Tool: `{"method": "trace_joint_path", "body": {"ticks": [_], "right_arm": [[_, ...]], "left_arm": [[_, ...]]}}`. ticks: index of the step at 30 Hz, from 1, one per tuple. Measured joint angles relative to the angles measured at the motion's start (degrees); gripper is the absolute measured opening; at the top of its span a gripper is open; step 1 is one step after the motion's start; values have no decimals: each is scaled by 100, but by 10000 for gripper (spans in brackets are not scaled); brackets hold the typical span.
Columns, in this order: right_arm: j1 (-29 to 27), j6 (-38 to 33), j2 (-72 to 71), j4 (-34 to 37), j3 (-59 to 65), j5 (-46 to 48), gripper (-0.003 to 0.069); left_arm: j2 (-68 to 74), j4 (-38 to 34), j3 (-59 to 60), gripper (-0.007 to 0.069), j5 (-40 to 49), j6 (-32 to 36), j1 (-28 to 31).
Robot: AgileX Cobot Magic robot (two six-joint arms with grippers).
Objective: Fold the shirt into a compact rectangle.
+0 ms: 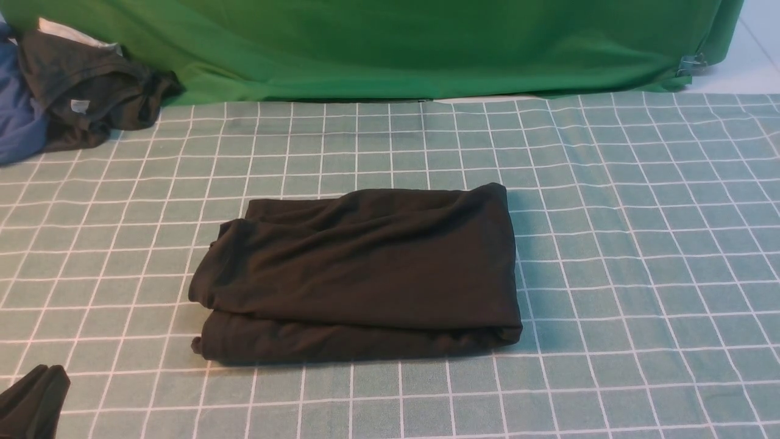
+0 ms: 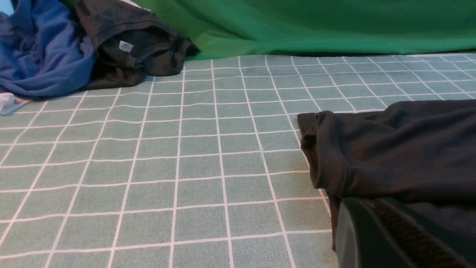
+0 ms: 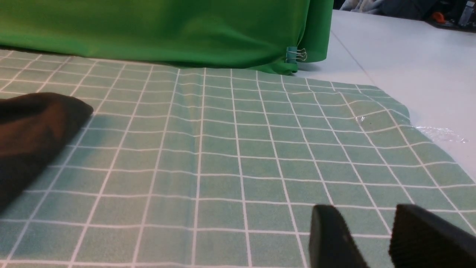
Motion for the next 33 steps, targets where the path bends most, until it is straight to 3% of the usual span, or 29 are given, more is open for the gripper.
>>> {"method": "trace_joint_path", "body": {"ticks": [27,33], "right_arm": [[0,18,0,0,0,5,238],[0,18,0,0,0,1,238]], "left_arm": [[-2,42,0,13,0,0,-115],[0,450,0,13,-296,0,-115]]}}
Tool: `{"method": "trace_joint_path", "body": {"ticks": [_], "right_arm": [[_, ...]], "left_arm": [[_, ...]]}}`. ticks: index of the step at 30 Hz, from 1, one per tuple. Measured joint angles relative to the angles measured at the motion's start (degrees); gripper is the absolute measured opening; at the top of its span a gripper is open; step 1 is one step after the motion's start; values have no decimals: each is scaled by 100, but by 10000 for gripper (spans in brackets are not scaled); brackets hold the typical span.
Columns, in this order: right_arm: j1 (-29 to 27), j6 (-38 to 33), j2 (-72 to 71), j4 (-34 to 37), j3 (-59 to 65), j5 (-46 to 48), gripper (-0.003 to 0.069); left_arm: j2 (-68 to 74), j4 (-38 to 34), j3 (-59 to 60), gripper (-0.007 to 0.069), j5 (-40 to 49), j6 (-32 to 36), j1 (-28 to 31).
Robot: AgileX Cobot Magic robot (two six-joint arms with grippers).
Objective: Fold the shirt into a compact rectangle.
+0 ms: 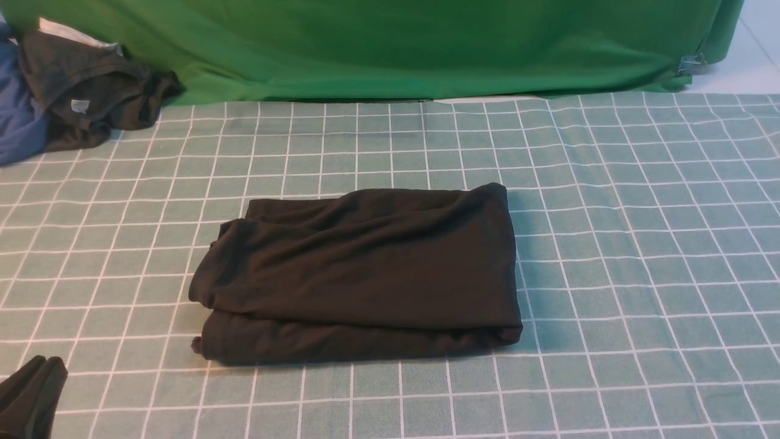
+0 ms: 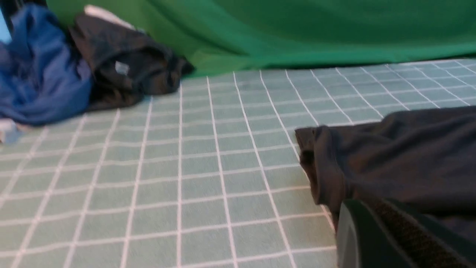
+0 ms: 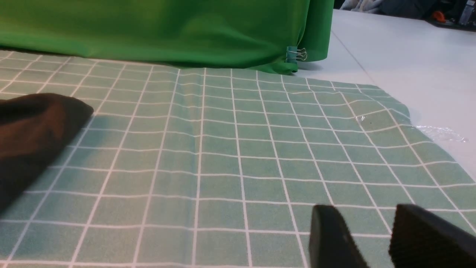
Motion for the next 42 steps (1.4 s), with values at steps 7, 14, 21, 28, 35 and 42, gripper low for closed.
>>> {"method": "trace_joint_path", "body": {"ticks": [7,14,21,28,35,42], "right_arm": [[0,0,0,0,0,0,238],[0,0,0,0,0,0,239],[0,0,0,0,0,0,239],[0,0,0,0,0,0,239],[0,0,0,0,0,0,239],[0,0,0,0,0,0,239]], "left_arm": [[0,-59,0,13,-11,0,0],[0,-109,0,13,-11,0,0],[0,-115,0,13,-11,0,0],[0,-139,0,14,-11,0,0],[0,-149,0,14,-11,0,0],[0,-149,0,14,-11,0,0]]}}
